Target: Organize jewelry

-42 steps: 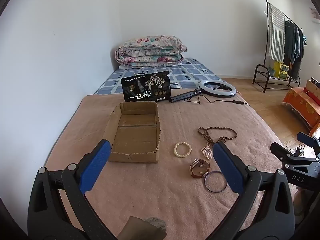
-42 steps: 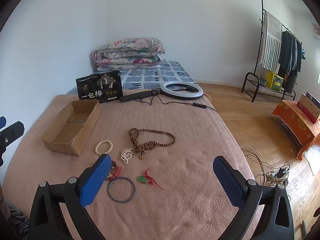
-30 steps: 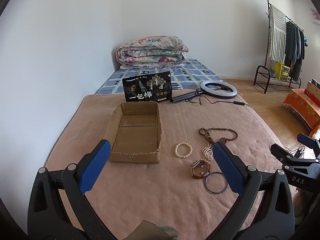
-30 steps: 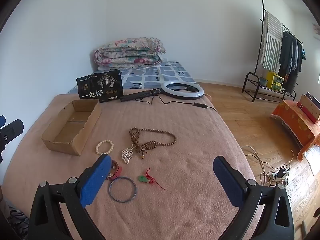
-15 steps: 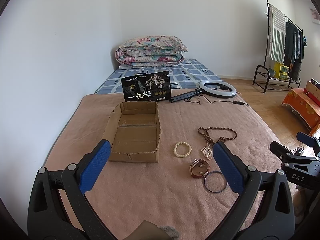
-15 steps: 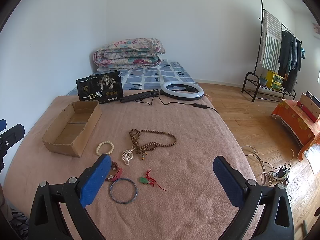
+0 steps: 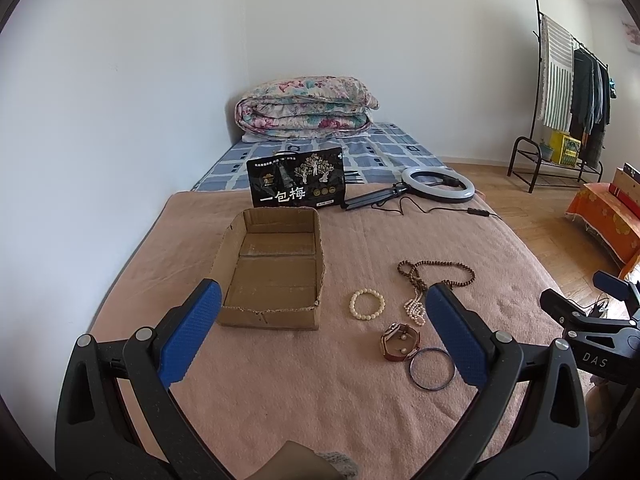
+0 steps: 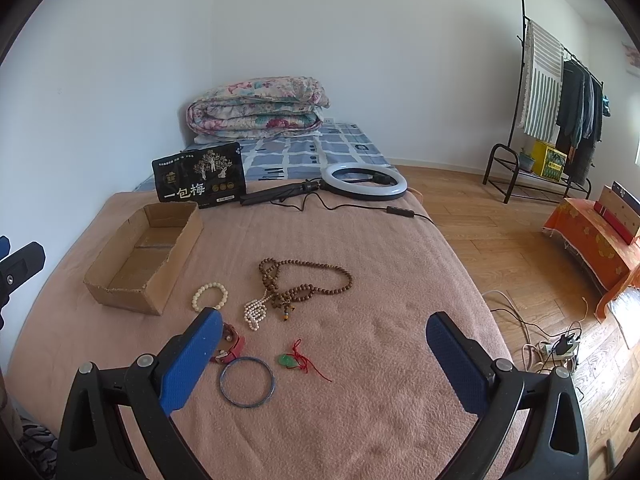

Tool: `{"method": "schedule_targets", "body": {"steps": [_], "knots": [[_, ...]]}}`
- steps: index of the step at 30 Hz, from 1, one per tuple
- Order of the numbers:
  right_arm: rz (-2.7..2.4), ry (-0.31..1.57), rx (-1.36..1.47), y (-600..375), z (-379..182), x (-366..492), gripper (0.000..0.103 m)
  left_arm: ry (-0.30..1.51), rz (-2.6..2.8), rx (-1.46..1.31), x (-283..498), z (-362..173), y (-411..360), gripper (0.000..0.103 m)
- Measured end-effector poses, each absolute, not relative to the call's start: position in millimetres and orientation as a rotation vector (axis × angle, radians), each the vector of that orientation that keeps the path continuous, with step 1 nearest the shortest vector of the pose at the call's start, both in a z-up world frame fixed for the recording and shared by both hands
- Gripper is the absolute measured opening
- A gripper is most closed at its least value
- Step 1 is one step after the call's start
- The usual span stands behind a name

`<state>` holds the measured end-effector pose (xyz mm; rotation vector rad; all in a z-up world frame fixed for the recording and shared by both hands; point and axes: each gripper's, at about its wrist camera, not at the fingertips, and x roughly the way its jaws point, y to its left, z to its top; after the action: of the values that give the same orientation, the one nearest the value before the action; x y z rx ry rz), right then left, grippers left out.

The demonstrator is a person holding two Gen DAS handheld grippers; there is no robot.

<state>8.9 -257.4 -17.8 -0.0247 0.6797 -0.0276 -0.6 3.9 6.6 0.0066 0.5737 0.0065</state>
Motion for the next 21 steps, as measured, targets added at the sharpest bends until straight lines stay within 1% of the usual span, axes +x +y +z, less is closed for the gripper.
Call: {"method": "schedule_targets", "body": {"steps": [21], "knots": [[-0.027,0.678,-0.025,-257.1,-17.0,8.7,0.103,0.566,0.008,0.007,-1.3,11.0,4.0,0.103]]}}
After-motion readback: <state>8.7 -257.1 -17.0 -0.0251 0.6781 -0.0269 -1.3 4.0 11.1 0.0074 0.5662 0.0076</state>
